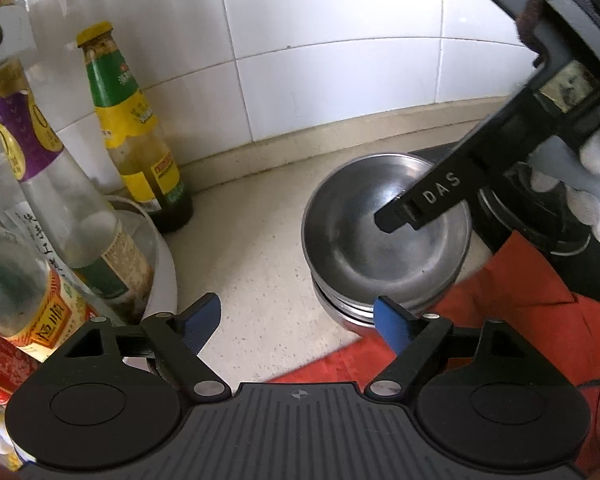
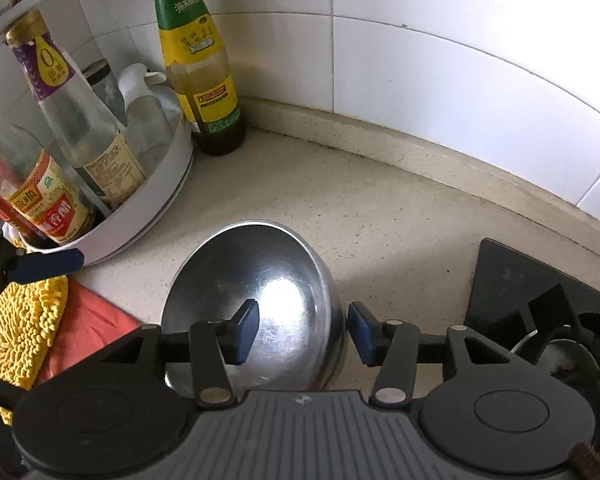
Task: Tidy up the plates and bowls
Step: 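Grasp the nested steel bowls' rim with the right gripper while the left gripper opens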
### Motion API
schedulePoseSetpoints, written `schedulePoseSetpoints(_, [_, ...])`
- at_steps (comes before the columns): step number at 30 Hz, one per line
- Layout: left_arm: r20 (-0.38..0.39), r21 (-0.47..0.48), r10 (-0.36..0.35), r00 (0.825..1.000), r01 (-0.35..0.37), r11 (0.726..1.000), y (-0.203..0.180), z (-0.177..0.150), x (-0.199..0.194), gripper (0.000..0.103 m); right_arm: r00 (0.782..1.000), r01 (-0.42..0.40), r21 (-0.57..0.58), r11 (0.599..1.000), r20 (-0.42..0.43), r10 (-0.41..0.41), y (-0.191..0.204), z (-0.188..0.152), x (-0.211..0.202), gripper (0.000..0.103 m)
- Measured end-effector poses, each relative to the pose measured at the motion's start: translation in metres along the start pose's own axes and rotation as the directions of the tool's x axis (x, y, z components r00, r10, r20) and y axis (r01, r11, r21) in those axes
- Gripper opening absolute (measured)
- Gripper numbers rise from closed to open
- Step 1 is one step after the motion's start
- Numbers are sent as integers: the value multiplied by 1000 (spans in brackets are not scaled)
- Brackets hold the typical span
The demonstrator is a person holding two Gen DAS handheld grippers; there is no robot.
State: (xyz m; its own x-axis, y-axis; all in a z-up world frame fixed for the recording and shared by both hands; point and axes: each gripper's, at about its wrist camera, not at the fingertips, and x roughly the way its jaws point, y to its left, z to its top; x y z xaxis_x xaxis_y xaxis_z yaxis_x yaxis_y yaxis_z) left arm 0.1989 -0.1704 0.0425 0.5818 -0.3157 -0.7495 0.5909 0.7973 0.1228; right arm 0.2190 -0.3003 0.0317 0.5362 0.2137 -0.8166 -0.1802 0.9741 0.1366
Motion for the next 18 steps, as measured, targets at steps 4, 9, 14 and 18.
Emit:
schedulePoseSetpoints(4, [-10, 15, -16, 1000, 16, 1000, 1, -6, 4, 92, 1000, -1, 6, 1000, -5, 1, 1, -1, 3, 47])
schedulePoseSetpoints(9, [-28, 22, -38, 999, 39, 999, 1, -11, 12, 92, 1000, 2, 19, 1000, -7, -1, -2, -3, 4, 47])
schedulePoseSetpoints(14, [-41, 47, -80, 996, 82, 996, 1, -13, 21, 92, 1000, -19, 47, 999, 6, 19, -10, -12, -2, 50])
schedulePoseSetpoints(18, [-61, 75, -108, 992, 112, 991, -3, -15, 32, 92, 1000, -22, 81, 996, -1, 22, -20, -20, 1, 55])
